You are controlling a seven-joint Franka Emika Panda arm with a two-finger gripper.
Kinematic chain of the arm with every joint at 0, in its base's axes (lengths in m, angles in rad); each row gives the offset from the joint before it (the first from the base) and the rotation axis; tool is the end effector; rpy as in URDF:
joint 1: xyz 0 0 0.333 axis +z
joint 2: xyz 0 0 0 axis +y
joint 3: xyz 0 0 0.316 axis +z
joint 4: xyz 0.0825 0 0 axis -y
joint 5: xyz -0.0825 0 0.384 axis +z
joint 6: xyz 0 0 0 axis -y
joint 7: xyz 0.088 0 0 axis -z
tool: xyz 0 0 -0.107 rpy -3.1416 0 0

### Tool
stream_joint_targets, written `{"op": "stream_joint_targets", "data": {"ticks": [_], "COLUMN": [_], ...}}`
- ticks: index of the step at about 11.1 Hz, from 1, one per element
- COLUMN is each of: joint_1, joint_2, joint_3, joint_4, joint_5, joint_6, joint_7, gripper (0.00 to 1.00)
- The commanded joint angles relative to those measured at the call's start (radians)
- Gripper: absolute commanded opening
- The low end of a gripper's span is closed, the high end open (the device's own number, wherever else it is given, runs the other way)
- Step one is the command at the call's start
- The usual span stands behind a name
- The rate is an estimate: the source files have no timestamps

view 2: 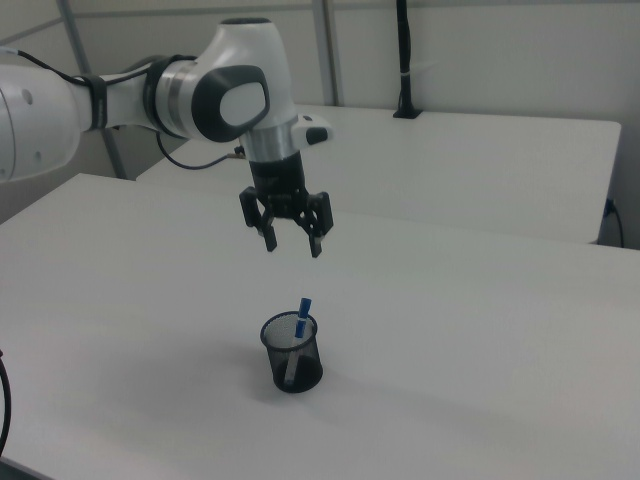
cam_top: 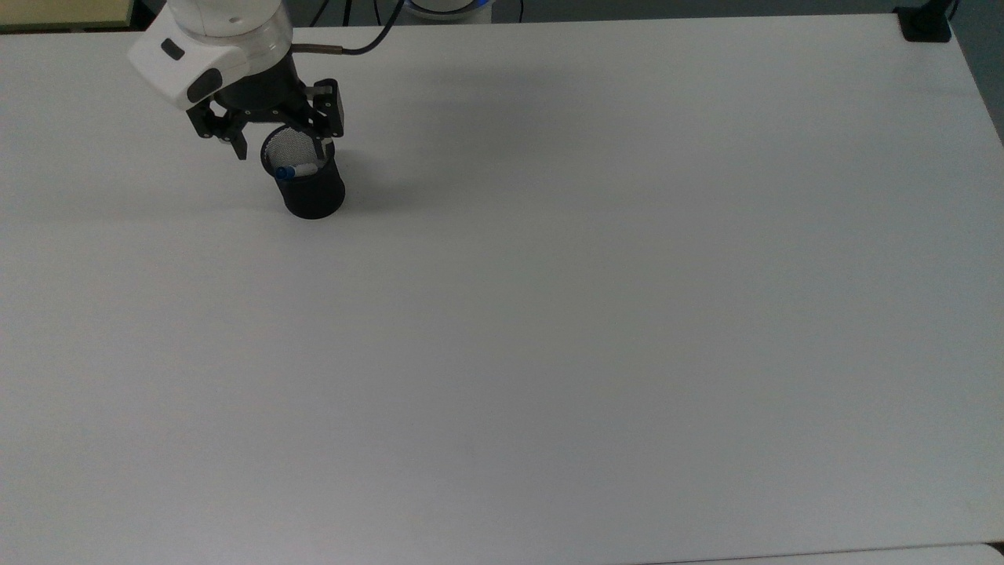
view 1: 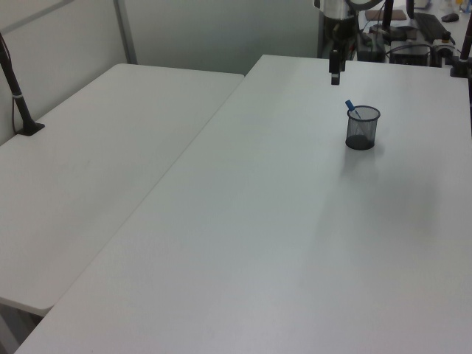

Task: Remove the marker
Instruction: 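Lower the gripper into the pen cup and grasp the blue-capped marker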

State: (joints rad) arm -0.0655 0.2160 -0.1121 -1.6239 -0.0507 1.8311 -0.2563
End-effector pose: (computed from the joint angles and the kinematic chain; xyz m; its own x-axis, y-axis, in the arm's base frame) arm 0.6177 -0.1094 0.4946 0.9953 0.0934 -0.0263 0.0950 -0.9931 0.0684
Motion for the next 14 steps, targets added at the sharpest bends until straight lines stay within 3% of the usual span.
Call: {"op": "stream_joint_targets", "data": {"ticks": [1, 10, 14], "joint_1": [-0.016, -0.045, -0.045], "joint_2": [-0.006, 0.069, 0.066], "joint_3": [-0.006, -0.008, -0.008], "joint_4": [-0.082, -0.083, -0.076], "joint_5": [-0.003, -0.006, -0.002], "joint_6": [-0.007, -0.001, -0.004], "joint_7": [-0.087, -0.149, -0.150], "gripper": [0.79, 0.38, 0.06]}}
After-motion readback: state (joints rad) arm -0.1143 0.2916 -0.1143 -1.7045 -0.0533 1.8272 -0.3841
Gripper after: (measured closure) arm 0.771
